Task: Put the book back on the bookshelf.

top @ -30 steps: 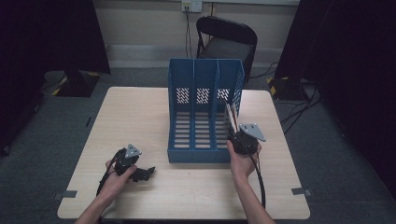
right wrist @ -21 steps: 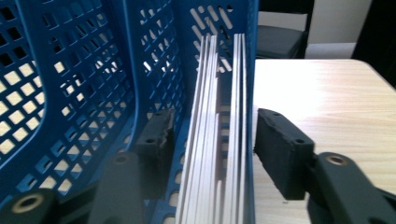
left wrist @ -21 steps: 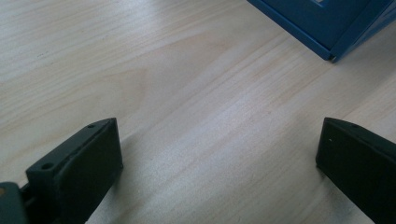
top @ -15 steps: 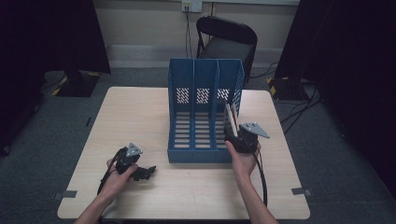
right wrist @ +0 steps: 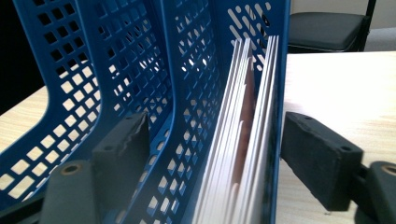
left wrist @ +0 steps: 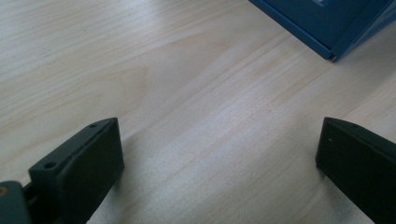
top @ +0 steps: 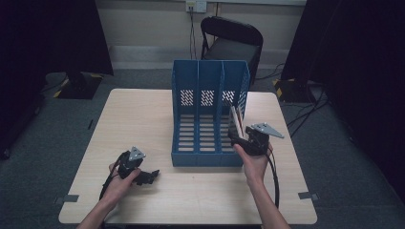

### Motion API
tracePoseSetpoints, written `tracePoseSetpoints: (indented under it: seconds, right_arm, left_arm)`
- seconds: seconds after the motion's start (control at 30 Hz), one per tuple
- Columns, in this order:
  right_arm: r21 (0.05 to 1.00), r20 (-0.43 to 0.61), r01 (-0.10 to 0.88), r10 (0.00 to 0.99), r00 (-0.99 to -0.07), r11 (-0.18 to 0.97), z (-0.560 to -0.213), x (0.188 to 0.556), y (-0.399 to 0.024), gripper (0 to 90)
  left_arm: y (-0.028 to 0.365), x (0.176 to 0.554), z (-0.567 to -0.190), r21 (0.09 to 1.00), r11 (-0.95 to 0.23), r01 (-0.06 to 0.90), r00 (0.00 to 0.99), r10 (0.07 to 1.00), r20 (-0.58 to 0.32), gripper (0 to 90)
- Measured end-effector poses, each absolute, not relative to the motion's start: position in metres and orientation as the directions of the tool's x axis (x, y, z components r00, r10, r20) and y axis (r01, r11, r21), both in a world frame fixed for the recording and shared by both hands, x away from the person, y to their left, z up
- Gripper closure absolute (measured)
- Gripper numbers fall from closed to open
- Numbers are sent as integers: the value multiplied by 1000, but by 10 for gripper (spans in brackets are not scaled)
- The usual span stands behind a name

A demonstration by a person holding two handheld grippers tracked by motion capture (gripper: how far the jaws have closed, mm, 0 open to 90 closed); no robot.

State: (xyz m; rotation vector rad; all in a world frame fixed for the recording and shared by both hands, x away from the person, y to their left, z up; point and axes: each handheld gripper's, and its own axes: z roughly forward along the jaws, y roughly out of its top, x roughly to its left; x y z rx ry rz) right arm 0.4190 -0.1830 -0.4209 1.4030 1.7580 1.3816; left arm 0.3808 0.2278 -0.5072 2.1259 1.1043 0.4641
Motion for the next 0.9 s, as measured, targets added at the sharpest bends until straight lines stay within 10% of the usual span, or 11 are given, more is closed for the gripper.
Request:
tracePoseSetpoints:
  seconds: [0.9]
  right_arm:
    - [871, 196, 488, 874, -445, 53, -428, 359, -249, 142]
  left_arm:
    - [228, 380, -507, 714, -400, 575, 572, 820, -2, 1]
